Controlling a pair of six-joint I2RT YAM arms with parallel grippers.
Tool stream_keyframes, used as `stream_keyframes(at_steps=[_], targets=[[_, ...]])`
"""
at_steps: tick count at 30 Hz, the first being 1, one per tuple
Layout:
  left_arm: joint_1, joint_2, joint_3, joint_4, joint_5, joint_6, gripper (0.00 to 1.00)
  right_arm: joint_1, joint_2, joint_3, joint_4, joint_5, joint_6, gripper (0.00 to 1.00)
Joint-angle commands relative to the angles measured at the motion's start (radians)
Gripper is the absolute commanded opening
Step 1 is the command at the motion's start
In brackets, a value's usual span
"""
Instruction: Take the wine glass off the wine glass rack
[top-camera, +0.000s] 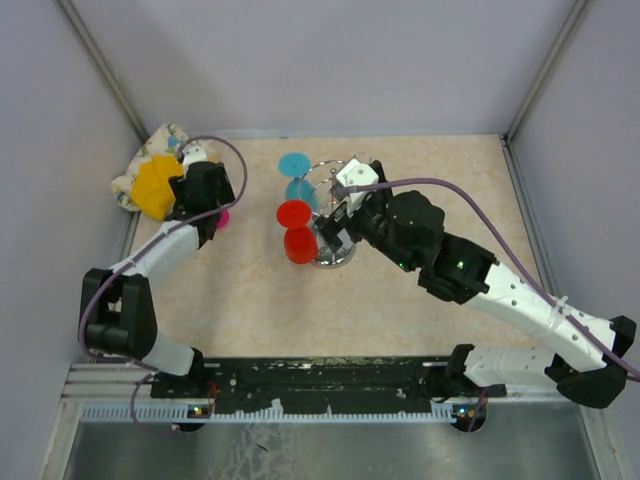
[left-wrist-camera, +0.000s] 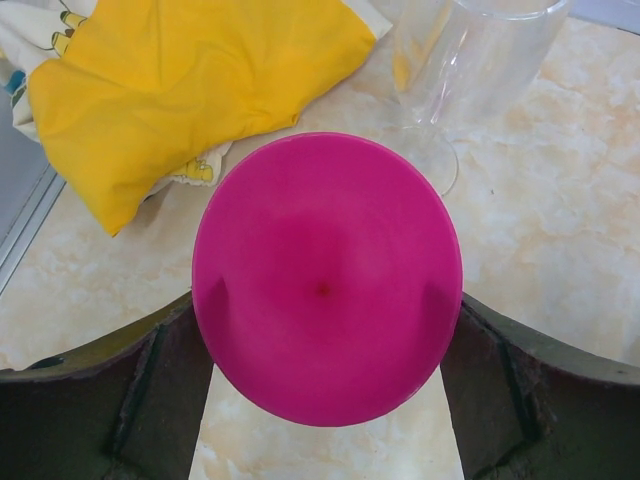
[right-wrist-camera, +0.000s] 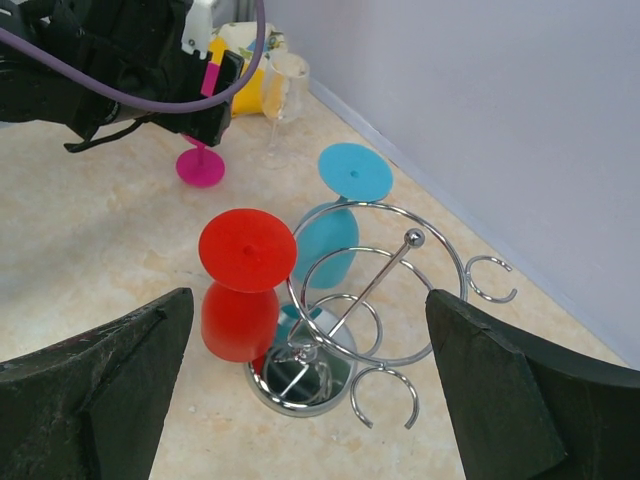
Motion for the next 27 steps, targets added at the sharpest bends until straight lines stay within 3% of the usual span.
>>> stream_keyframes(at_steps=[1,14,27], targets=[[0.018,0.039,0.0,0.096,0.009,0.019,0.87,-0.013,-0.008,0.007,0.046,-0.01,0.014,0.99],[0.064,0.066,0.026,0.033,0.065,-0.037,1.0,-0.025,-0.018,0.001,0.044,-0.004,0.021,0.99],[0.051,-0.19,0.095,-0.109,0.103,-0.013,1.0,-0.037,0.031,0.052,-0.002,-0.002,0.086,0.99]])
